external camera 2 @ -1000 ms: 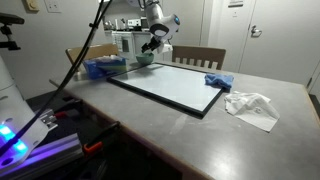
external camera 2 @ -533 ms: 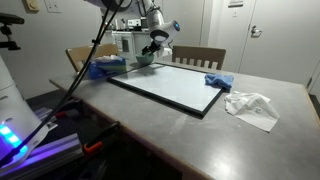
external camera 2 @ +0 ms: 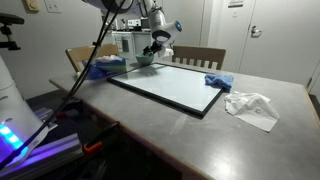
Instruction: Use the green marker to draw a smiley face on the board then put it back in the bowl
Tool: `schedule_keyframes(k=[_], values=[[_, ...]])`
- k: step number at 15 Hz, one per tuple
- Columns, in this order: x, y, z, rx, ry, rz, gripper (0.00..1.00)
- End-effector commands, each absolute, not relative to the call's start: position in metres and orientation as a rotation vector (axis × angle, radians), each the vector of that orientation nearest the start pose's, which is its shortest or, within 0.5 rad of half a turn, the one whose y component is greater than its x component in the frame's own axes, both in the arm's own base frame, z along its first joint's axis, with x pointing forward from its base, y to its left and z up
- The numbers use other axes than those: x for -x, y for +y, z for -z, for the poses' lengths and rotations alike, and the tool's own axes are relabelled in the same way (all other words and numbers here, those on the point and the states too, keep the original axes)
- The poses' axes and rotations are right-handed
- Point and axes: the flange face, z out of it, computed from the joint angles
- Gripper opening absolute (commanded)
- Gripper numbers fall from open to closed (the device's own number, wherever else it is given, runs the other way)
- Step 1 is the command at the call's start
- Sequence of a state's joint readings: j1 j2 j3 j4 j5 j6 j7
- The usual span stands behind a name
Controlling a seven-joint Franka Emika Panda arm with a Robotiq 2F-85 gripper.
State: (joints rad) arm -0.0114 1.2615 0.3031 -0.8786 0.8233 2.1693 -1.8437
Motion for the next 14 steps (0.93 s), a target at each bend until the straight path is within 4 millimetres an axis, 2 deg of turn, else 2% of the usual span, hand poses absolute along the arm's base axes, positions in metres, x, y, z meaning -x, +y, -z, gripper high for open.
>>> schedule_keyframes(k=[1, 8, 13, 14], values=[[-0.7823, 0.1487, -0.1457, 1.753, -1.529, 0.885, 1.0], [-0.782, 0.1394, -0.1393, 1.787, -1.541, 0.875, 1.0], [-0.7812, 0.1402, -0.1375, 1.784, -1.545, 0.872, 1.0], [-0.7811, 0.1408, -0.1377, 1.783, -1.546, 0.871, 0.86]])
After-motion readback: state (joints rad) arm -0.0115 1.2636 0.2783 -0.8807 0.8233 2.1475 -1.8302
